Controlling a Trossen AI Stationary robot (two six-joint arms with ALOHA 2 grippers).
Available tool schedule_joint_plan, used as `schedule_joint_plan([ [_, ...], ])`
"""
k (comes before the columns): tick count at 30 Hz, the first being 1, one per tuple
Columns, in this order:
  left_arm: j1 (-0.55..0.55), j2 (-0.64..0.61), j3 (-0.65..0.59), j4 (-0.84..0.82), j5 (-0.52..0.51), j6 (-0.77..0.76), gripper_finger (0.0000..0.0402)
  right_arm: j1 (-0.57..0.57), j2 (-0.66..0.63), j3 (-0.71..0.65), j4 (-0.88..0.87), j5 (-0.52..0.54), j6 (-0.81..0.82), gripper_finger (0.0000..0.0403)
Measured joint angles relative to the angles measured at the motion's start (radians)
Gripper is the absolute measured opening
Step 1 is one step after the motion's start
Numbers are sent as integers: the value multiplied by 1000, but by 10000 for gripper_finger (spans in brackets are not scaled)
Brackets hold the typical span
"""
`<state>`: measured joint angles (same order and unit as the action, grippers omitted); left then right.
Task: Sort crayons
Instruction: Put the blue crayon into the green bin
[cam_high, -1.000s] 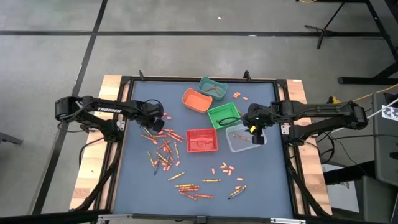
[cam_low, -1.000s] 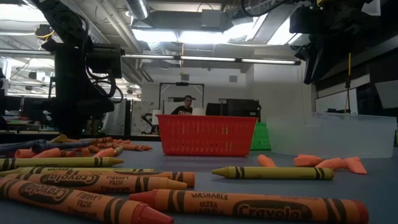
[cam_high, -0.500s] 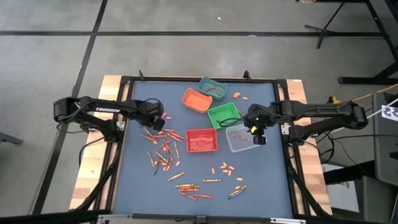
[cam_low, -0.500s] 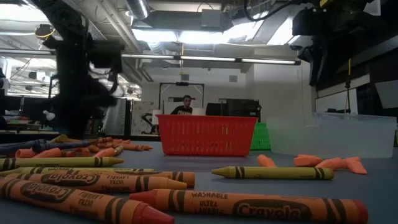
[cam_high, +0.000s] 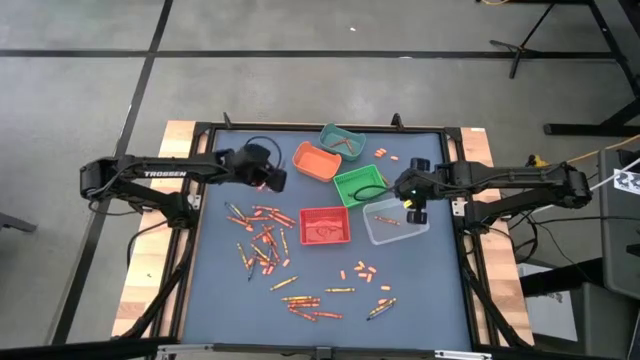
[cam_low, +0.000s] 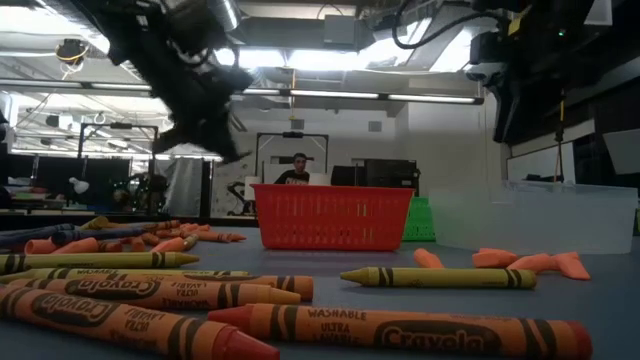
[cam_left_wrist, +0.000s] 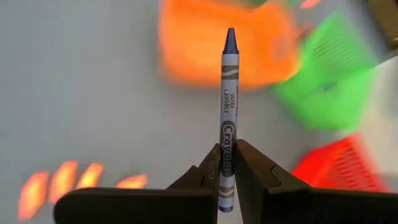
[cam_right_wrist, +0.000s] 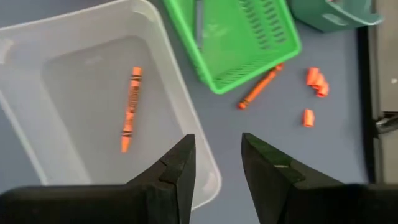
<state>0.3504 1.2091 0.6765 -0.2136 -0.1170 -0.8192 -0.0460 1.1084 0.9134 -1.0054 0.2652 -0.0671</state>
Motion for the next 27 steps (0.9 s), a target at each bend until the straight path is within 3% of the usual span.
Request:
schedule_joint_plan([
  [10,-88,107,0,521,-110,177,17,-23,-1,0,0,8,-114,127],
  [19,-162,342,11,1050,-110,341,17,-240,-1,0,37,-15,-125,127],
  [27,-181,568,196,1103,-84,475,17,-434,2,0,157,-136,-125,127],
])
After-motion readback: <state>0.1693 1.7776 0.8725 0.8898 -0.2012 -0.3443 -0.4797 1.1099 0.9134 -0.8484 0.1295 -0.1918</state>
